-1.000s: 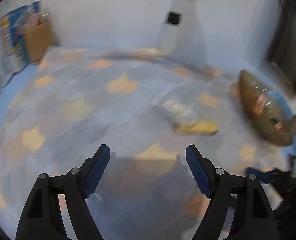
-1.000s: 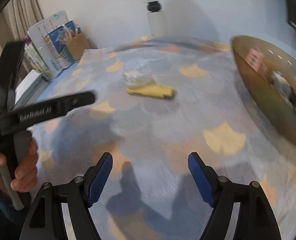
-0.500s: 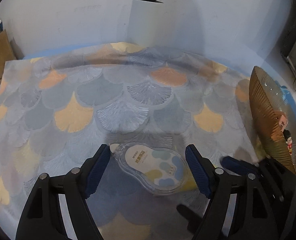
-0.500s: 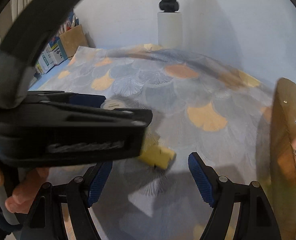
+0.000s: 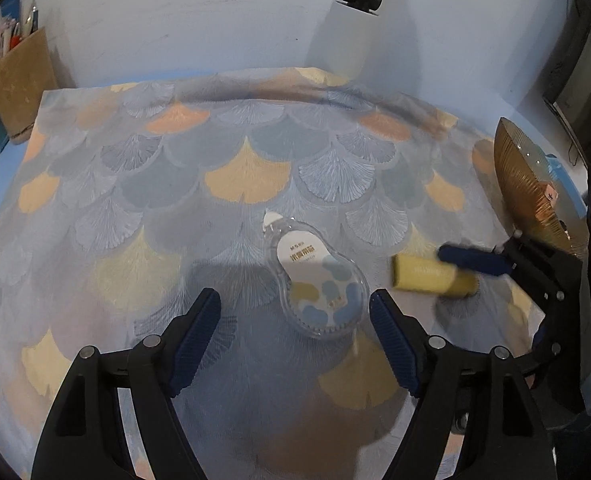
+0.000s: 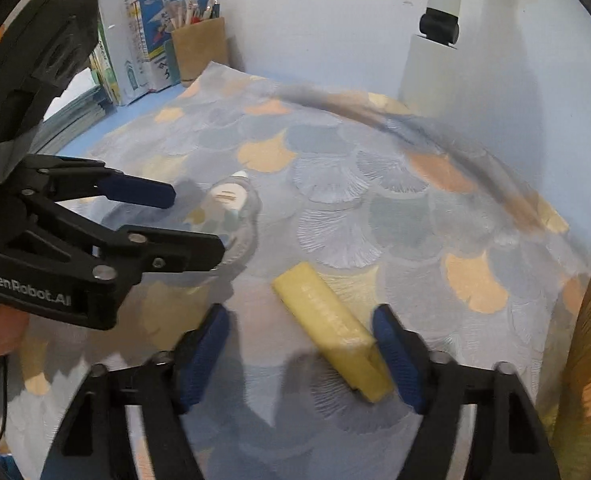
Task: Organize rigid objects
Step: 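Grasp the clear tape dispenser with the left gripper while the right grasps the yellow lighter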
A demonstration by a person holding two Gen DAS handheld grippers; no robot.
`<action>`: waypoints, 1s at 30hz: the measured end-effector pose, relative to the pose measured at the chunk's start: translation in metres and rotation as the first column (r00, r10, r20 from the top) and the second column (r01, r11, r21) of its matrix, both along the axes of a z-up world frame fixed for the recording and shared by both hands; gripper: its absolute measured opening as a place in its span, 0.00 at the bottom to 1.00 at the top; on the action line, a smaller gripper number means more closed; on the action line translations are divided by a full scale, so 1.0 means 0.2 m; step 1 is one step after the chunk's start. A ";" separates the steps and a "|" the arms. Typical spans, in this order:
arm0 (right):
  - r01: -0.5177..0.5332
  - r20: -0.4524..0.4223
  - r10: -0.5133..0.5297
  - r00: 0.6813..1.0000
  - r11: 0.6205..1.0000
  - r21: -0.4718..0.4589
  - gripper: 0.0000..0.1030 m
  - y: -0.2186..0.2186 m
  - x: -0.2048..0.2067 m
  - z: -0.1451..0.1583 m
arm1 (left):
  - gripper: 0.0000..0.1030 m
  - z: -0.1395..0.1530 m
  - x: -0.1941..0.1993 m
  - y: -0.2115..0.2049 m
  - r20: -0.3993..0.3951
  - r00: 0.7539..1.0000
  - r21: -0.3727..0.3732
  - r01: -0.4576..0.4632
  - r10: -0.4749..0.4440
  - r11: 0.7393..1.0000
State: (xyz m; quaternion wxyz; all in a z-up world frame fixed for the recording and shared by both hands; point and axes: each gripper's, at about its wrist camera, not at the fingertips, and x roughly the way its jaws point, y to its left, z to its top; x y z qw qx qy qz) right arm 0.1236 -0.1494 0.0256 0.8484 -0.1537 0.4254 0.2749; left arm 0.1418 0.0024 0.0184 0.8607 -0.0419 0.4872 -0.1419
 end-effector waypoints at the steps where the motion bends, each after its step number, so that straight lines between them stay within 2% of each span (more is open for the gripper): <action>1: 0.003 -0.006 -0.003 1.000 1.000 0.012 0.45 0.00 -0.01 0.01 | 0.73 0.00 0.00 0.00 0.000 1.000 0.001 -0.003 0.003 1.000; 2: 0.005 -0.003 -0.004 1.000 1.000 0.004 0.35 -0.01 -0.02 0.01 | 0.73 0.00 0.00 -0.01 -0.001 1.000 -0.001 -0.003 0.003 1.000; 4: -0.002 -0.002 0.002 1.000 1.000 -0.004 0.23 -0.01 -0.07 0.01 | 0.73 0.00 0.02 -0.05 -0.001 1.000 -0.008 -0.009 0.009 1.000; 5: -0.002 0.000 0.002 1.000 1.000 -0.009 0.23 -0.02 -0.09 0.01 | 0.73 -0.01 0.04 -0.08 0.003 1.000 -0.002 -0.019 0.019 1.000; 7: 0.001 0.009 -0.001 1.000 1.000 -0.022 0.23 -0.03 -0.15 0.01 | 0.72 -0.01 0.05 -0.12 0.022 0.999 0.016 -0.044 0.044 0.999; 9: 0.005 0.011 -0.005 1.000 1.000 -0.026 0.23 -0.07 -0.21 0.01 | 0.52 -0.01 0.06 -0.15 0.052 0.997 0.067 -0.060 0.056 0.996; 10: 0.009 0.011 -0.009 1.000 1.000 -0.026 0.23 -0.10 -0.24 0.01 | 0.45 -0.01 0.06 -0.16 0.061 0.997 0.089 -0.056 0.050 0.994; 13: 0.030 0.008 -0.030 1.000 0.999 -0.018 0.23 -0.17 -0.34 0.00 | 0.45 0.00 0.02 -0.14 0.051 0.998 0.057 -0.044 0.041 0.997; 23: 0.117 0.004 -0.117 0.993 0.993 -0.031 0.23 -0.46 -0.75 0.01 | 0.45 0.00 -0.38 -0.12 0.056 0.998 -0.022 -0.035 0.036 0.999; 27: 0.144 -0.015 -0.144 0.989 0.989 -0.019 0.23 -0.52 -0.79 0.00 | 0.45 -0.01 -0.44 -0.11 0.093 0.994 -0.053 -0.047 0.052 0.997; 30: 0.178 -0.039 -0.178 0.983 0.984 -0.001 0.39 -0.51 -0.74 0.00 | 0.45 -0.01 -0.46 -0.10 0.104 0.993 -0.046 -0.060 0.064 0.997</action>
